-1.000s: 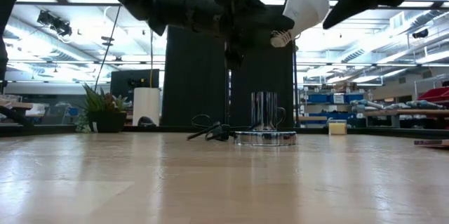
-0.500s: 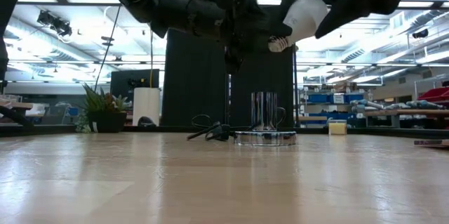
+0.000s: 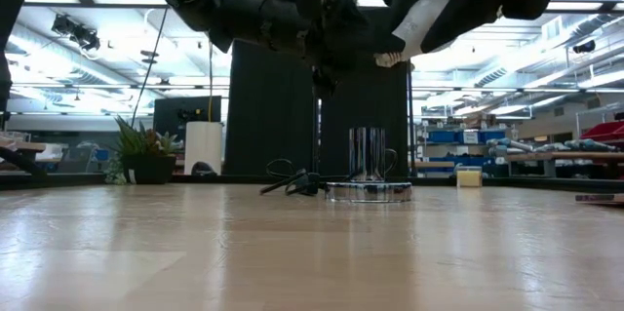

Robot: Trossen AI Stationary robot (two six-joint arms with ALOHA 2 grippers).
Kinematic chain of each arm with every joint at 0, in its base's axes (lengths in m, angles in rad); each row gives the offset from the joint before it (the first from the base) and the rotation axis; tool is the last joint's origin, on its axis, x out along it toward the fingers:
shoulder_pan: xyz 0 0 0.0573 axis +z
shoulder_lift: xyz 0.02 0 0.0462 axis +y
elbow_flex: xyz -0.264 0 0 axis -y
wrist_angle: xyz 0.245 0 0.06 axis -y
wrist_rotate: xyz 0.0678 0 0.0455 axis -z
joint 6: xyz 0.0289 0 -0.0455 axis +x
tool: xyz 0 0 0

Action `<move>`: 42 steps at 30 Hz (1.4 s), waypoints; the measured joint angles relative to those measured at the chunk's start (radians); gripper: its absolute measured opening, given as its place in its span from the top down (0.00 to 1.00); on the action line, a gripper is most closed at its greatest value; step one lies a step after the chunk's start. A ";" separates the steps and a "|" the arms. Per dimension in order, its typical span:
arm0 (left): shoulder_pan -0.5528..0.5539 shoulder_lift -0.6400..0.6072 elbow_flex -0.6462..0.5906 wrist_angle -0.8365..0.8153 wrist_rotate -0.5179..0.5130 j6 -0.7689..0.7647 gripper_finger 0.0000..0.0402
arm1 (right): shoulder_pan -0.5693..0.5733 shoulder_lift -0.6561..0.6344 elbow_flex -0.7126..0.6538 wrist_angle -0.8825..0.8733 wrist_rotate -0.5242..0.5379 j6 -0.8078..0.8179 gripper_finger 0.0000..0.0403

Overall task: Screw lightbulb
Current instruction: Insert the white lightbulb into the silver lamp

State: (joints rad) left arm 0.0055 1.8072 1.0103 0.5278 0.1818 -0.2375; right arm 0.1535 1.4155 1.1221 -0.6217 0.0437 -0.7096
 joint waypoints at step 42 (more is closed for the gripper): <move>-0.015 -0.002 0.000 0.011 -0.027 0.178 0.67 | 0.002 -0.055 0.000 -0.037 0.007 0.073 0.16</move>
State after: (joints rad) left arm -0.0093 1.8053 1.0103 0.5384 0.1553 -0.0593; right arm 0.1555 1.3606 1.1221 -0.6590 0.0507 -0.6369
